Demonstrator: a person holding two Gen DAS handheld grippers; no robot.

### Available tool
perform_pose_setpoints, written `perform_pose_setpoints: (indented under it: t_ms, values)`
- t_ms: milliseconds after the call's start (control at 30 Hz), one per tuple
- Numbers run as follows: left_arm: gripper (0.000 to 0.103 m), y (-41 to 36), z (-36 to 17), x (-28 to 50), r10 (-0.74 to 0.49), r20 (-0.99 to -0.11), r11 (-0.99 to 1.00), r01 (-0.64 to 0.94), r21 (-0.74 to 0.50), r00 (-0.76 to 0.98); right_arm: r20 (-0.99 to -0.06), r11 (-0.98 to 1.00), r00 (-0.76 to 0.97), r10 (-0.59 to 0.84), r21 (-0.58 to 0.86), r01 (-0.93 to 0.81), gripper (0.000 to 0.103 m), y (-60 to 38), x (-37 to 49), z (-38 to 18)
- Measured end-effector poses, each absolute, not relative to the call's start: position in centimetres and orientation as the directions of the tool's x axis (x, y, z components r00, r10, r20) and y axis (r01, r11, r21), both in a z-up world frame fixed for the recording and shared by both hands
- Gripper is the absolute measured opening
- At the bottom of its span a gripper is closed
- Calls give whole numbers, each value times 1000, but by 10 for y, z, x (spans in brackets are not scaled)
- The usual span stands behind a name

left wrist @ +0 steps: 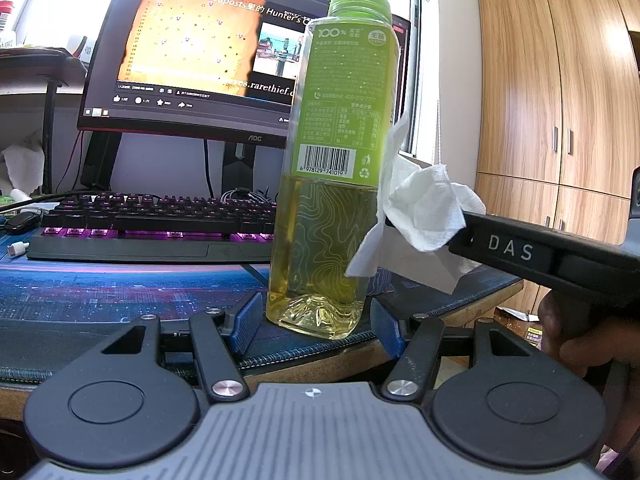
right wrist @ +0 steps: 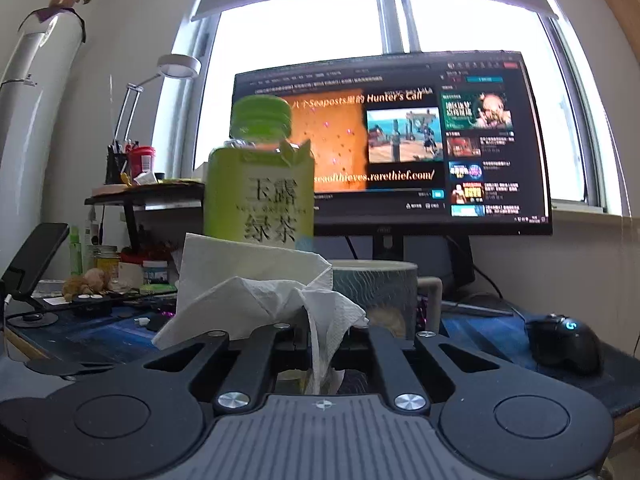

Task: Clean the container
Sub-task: 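Continue rubbing the tissue over the bottle side with the left tool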

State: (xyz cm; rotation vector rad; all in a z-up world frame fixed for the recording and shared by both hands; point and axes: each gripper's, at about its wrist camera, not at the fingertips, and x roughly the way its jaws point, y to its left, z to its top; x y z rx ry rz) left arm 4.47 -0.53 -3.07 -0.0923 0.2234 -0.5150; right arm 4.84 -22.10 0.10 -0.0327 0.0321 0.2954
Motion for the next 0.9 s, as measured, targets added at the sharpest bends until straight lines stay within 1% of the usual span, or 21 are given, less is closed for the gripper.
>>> perform_pose_setpoints:
  t_ms: [467,667,900]
  values:
    - [64,-5,-30,45,-499,-192,867,479,-139,845,16,949,951,310,-66,-308,8,-212,33,14]
    - [64,-5,-30,46,-498,-193,867,479,-138,846,-17,954,955,296,-53,-296,8,-217,42,9]
    - [64,-5,-29,47,-499,-195,867,480,-137,845,-28,956,957,290,-46,-291,8,-219,45,4]
